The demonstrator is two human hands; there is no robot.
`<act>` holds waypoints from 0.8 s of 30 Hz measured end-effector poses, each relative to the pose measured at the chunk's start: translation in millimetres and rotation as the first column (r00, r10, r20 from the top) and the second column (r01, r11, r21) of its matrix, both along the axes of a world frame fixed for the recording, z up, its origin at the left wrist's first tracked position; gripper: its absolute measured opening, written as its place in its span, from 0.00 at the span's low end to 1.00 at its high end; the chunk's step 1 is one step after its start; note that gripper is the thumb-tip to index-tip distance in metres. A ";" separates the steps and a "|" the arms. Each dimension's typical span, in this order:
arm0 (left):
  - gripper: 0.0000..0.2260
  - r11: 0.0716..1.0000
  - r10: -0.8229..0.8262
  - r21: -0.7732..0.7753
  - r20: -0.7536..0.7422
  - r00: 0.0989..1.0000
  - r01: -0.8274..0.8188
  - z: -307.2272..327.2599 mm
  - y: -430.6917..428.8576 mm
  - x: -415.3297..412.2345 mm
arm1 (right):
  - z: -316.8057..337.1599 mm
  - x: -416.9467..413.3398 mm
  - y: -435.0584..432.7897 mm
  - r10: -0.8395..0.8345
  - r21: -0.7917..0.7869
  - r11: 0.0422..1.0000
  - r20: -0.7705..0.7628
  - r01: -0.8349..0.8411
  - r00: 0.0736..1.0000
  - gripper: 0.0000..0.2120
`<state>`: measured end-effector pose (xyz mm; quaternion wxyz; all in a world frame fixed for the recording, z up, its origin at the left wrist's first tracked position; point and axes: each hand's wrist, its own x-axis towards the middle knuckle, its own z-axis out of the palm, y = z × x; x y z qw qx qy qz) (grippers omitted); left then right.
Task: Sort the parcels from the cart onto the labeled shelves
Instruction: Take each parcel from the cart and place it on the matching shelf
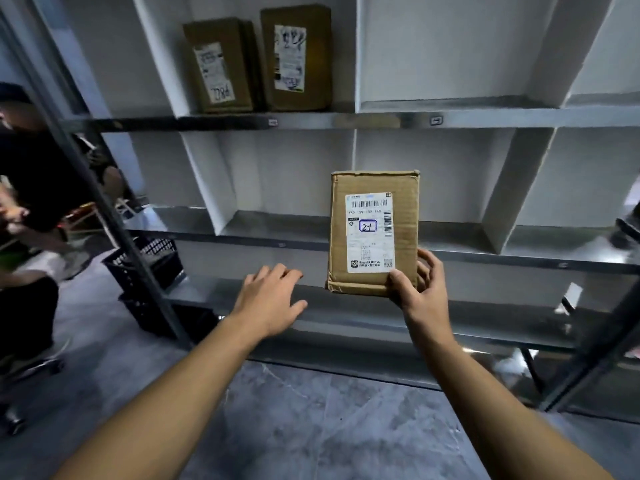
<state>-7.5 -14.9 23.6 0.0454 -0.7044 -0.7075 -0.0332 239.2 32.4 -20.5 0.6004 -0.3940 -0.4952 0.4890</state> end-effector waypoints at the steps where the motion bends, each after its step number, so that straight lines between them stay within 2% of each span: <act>1: 0.25 1.000 0.023 0.003 0.001 1.000 -0.023 -1.3 0.8 -10.1 | -0.6 -12.3 6.0 0.019 0.000 1.000 0.002 -0.019 1.000 0.25; 6: 0.24 0.995 0.096 0.010 0.016 0.995 -0.096 -10.5 24.6 -60.0 | -9.5 -67.7 46.2 0.082 0.004 0.997 0.017 -0.082 0.996 0.25; 17: 0.24 0.989 0.147 0.017 0.038 0.988 -0.148 -18.0 120.6 -158.8 | -20.0 -170.4 169.4 0.101 -0.013 0.995 0.030 -0.101 0.994 0.25; 24: 0.24 0.970 0.242 0.000 0.065 0.968 -0.242 -40.6 137.7 -228.6 | -39.9 -242.0 192.8 0.191 -0.059 0.981 0.055 -0.187 0.980 0.25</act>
